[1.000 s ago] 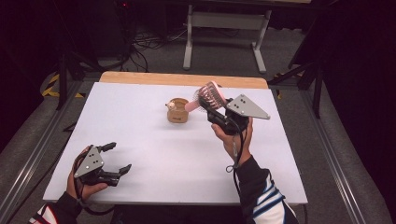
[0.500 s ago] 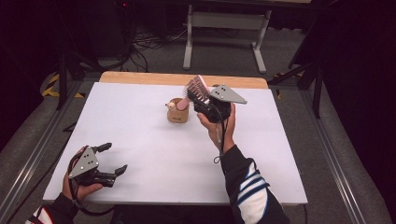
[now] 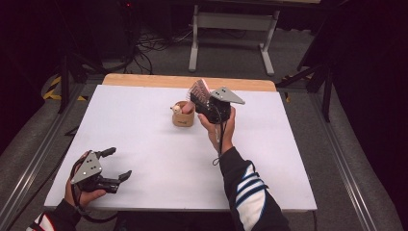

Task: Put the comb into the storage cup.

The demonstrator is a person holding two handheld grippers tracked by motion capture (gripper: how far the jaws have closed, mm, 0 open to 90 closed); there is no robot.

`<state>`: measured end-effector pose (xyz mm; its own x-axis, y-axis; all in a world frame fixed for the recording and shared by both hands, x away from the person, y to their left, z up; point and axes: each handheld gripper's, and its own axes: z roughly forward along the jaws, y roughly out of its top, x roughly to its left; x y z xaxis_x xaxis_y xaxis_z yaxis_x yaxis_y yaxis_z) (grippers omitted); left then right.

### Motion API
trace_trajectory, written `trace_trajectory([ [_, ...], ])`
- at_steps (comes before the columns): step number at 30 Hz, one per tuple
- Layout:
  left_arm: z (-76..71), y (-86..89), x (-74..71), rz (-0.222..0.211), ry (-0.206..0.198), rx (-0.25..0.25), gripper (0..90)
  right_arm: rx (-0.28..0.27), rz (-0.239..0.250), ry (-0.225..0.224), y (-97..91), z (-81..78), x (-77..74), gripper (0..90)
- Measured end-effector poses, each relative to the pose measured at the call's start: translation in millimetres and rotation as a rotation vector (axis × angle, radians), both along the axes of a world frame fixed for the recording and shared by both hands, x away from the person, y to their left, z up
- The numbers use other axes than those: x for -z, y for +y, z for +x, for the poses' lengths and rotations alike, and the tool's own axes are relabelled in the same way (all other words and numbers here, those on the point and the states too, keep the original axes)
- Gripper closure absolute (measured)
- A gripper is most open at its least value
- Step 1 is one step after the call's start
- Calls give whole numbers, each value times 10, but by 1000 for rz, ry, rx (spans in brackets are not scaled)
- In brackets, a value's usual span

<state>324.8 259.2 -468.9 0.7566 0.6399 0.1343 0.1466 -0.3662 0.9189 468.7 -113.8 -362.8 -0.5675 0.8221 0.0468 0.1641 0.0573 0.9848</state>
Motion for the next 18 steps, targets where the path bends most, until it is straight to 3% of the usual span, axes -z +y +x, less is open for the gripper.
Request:
trace_trajectory([
  [7, -1, 0, -1, -6, 0, 3, 75, 15, 35, 39, 73, 86, 172, 627],
  [18, -4, -3, -6, -7, -1, 7, 81, 37, 109, 50, 70, 110, 349, 626],
])
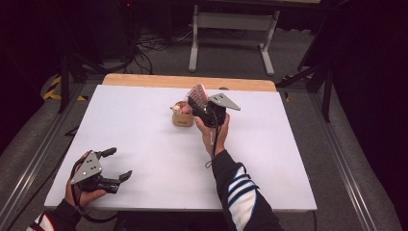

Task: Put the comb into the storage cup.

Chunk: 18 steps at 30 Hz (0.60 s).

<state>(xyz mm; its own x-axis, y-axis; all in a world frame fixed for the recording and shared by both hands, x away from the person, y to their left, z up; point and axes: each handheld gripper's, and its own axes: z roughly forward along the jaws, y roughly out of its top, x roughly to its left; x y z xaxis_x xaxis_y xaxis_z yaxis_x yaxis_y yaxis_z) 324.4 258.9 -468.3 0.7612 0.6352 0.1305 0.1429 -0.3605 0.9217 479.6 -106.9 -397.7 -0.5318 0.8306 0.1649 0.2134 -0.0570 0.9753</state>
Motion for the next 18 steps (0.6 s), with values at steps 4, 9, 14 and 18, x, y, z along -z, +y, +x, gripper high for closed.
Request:
trace_trajectory([
  [4, -3, -21, 3, 3, 1, -1, 95, 0, 1, 8, -20, -10, 10, 624],
  [9, 0, -44, 6, 11, 2, 1, 95, 6, -1, 22, -72, -56, 70, 619],
  [14, -11, -73, 4, 26, -3, 1, 98, 6, -44, 22, -68, -93, 77, 610],
  [18, -13, -85, 13, 31, 4, -1, 99, 47, -71, 6, -71, -145, 111, 590],
])
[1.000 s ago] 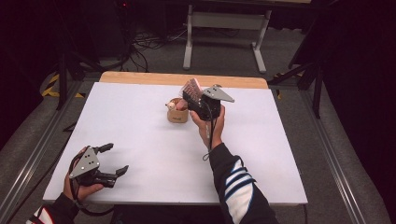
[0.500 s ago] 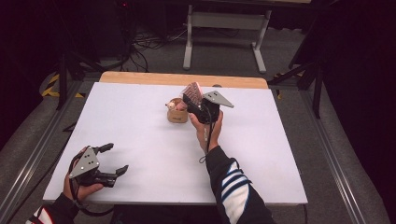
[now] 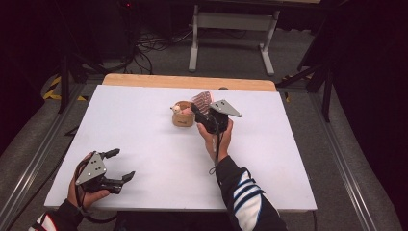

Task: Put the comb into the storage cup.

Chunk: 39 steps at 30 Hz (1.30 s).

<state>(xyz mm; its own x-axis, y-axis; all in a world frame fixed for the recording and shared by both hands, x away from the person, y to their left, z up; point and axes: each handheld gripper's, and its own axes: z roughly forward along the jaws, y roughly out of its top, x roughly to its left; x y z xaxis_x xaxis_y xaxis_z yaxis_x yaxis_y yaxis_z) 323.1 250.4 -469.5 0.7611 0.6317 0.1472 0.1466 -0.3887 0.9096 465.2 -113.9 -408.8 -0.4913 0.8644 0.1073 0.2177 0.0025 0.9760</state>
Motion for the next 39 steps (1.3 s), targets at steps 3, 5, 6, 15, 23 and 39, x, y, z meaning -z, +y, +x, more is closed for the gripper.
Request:
trace_trajectory([
  [3, -1, 3, 1, 2, 1, -3, 100, 6, -22, -6, -8, -35, 24, 585],
  [5, 0, 5, 1, 2, 1, -4, 101, 3, -28, -7, -10, -40, 27, 584],
  [6, 1, 4, 2, 4, 2, -8, 101, -1, -38, -9, -15, -49, 28, 582],
  [15, -2, 13, -2, -8, 0, -18, 101, -5, -80, -18, -6, -52, 16, 571],
  [23, -10, 2, -3, 0, -2, -19, 103, -8, -81, -16, -11, -53, 13, 571],
  [39, -7, 3, -2, 0, -2, -30, 105, -1, -95, -27, -40, -73, -35, 552],
])
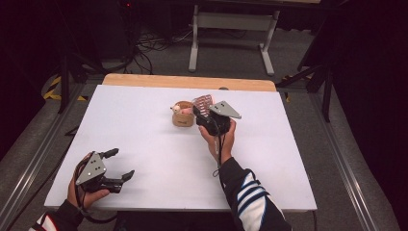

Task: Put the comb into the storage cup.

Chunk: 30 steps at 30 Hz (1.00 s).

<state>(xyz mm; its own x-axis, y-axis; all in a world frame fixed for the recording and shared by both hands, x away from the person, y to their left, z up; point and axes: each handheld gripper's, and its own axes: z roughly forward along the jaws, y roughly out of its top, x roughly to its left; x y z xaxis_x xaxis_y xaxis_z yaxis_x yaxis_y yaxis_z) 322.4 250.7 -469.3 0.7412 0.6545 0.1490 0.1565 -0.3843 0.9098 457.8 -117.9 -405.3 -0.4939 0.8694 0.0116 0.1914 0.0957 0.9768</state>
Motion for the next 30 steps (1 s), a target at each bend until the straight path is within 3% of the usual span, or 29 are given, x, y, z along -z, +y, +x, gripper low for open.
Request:
trace_trajectory([
  [14, -1, -12, 1, 4, -1, 0, 105, 25, -10, -16, -111, -21, -72, 489],
  [23, 4, -12, 1, 11, -4, 2, 106, 13, -36, -30, -142, -46, -122, 412],
  [26, -1, -14, 1, 12, -4, 1, 106, -1, -41, -26, -159, -48, -134, 345],
  [28, -1, -17, 1, 14, -5, 2, 106, -34, -18, -22, -187, -49, -142, 301],
  [30, -3, -22, 1, 13, -6, 3, 106, -53, -17, -22, -207, -48, -146, 295],
])
